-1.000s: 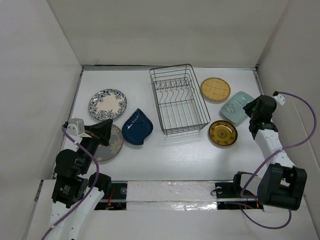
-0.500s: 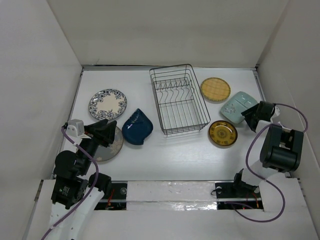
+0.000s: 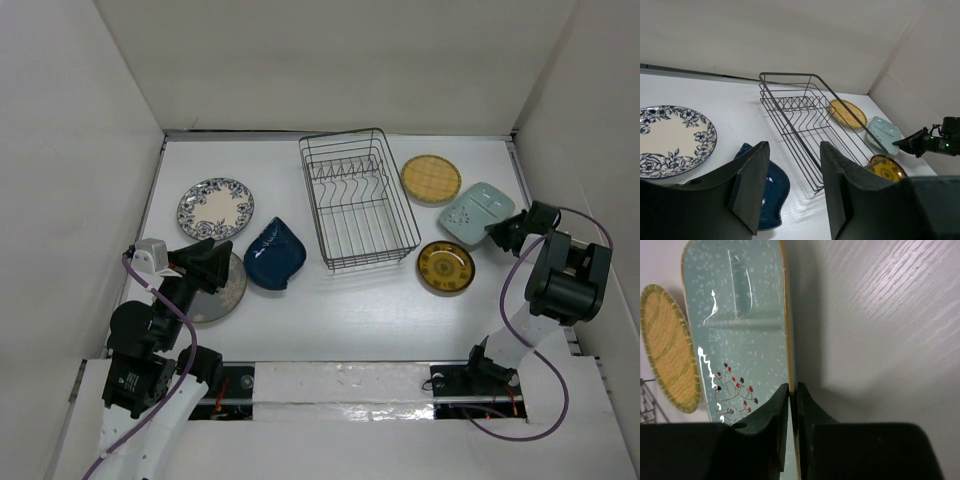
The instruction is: Load the plates into the dish rack
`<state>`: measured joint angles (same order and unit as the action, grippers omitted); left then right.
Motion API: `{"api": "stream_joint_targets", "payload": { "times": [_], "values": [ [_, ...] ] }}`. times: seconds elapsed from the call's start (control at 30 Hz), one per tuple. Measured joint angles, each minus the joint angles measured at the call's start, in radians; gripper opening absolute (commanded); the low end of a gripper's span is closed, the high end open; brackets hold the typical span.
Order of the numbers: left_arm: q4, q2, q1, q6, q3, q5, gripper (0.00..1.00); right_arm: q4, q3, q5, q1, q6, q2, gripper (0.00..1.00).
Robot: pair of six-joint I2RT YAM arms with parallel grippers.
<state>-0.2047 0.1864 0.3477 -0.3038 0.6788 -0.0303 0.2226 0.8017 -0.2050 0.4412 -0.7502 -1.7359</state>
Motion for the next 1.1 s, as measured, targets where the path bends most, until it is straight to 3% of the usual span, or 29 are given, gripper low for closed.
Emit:
{"api": "stream_joint_targets", "payload": {
  "times": [0.13, 0.33, 0.6, 0.83, 1.1],
  "values": [
    [-0.003, 0.0, 0.0, 0.0, 0.0, 0.006, 0.42, 0.004, -0.029, 0.021, 0.009, -0.018, 0.044, 0.0],
    [-0.003, 0.0, 0.0, 0.0, 0.0, 0.01, 0.42, -0.149, -0.071, 0.182, -0.011, -0.009, 0.269, 0.0],
    [-0.003, 0.0, 0.0, 0.0, 0.0, 0.014, 0.41, -0.27, 0.052, 0.332, -0.218, 0.085, 0.52, 0.0],
    [-0.003, 0.0, 0.0, 0.0, 0.0, 0.016, 0.4, -0.484, 0.55, 0.428, -0.512, 0.321, 0.401, 0.0],
    [-0.003, 0.004, 0.0, 0.0, 0.0, 0.016, 0.4, -0.813, 1.146, 0.557, -0.707, 0.558, -0.005, 0.0]
  ]
}}
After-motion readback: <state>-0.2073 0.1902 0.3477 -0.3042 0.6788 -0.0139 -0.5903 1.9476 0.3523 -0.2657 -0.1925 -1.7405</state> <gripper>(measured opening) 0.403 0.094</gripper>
